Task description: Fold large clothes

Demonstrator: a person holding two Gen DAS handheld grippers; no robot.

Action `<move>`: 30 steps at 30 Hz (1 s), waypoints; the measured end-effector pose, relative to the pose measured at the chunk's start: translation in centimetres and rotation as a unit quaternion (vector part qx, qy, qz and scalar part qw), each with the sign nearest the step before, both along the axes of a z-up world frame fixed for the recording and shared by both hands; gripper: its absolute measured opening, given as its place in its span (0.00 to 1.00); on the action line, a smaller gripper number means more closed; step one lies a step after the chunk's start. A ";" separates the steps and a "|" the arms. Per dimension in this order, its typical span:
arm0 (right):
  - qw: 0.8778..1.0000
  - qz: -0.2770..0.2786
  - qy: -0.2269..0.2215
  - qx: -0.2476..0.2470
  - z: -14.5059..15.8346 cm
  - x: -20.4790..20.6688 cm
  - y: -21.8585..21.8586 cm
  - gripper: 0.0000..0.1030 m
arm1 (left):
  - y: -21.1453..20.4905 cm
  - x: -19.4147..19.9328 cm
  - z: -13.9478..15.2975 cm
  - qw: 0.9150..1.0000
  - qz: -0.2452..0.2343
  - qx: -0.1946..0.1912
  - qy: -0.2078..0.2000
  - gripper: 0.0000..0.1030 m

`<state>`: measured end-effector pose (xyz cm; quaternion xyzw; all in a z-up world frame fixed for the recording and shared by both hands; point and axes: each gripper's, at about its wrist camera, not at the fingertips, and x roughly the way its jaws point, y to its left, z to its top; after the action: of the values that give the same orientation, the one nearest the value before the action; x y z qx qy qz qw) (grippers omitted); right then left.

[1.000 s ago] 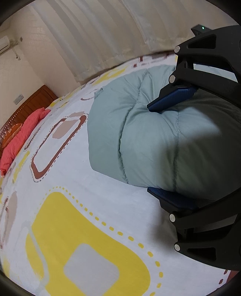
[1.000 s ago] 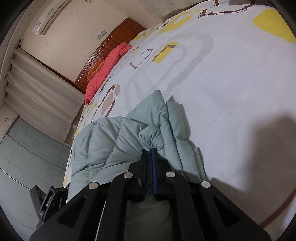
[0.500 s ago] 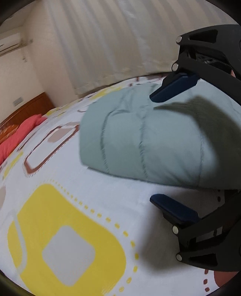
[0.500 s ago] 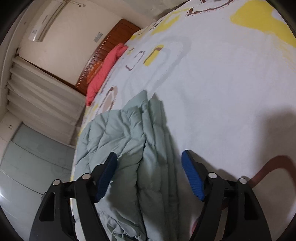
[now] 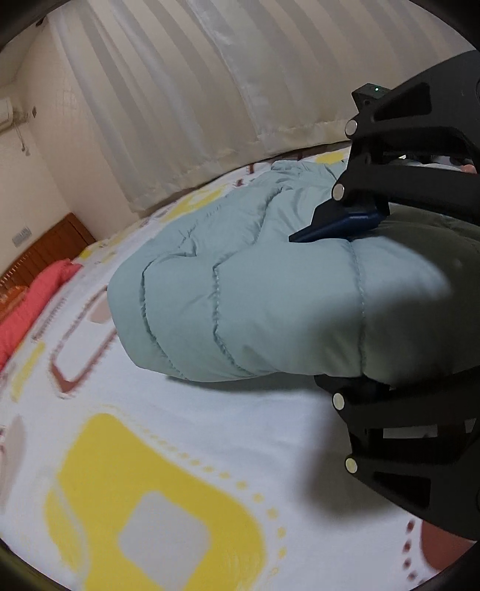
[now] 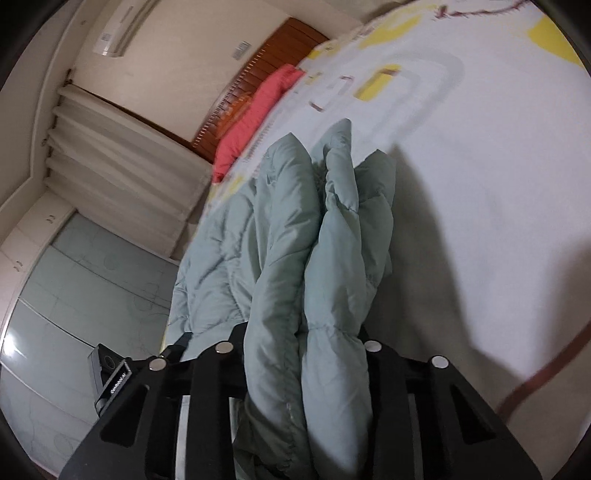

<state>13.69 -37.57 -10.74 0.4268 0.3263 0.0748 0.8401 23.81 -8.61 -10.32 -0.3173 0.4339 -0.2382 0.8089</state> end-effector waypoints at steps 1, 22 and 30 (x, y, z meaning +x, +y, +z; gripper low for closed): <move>1.000 0.002 -0.007 -0.002 0.5 0.4 0.4 0.28 | 0.4 0.2 0.6 1.000 0.003 -0.001 -0.006 0.51; 0.997 0.078 0.005 -0.001 -2.1 11.0 10.3 0.28 | 12.1 5.0 -0.7 0.996 0.089 0.023 0.003 0.51; 0.996 0.085 0.010 -0.008 -1.6 10.6 10.4 0.39 | 12.3 4.9 -1.1 0.996 0.083 0.024 0.003 0.62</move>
<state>24.26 -27.16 -12.38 0.3914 0.3706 0.1393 0.8307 28.74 3.69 -11.46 -0.3333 0.4144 -0.1591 0.8318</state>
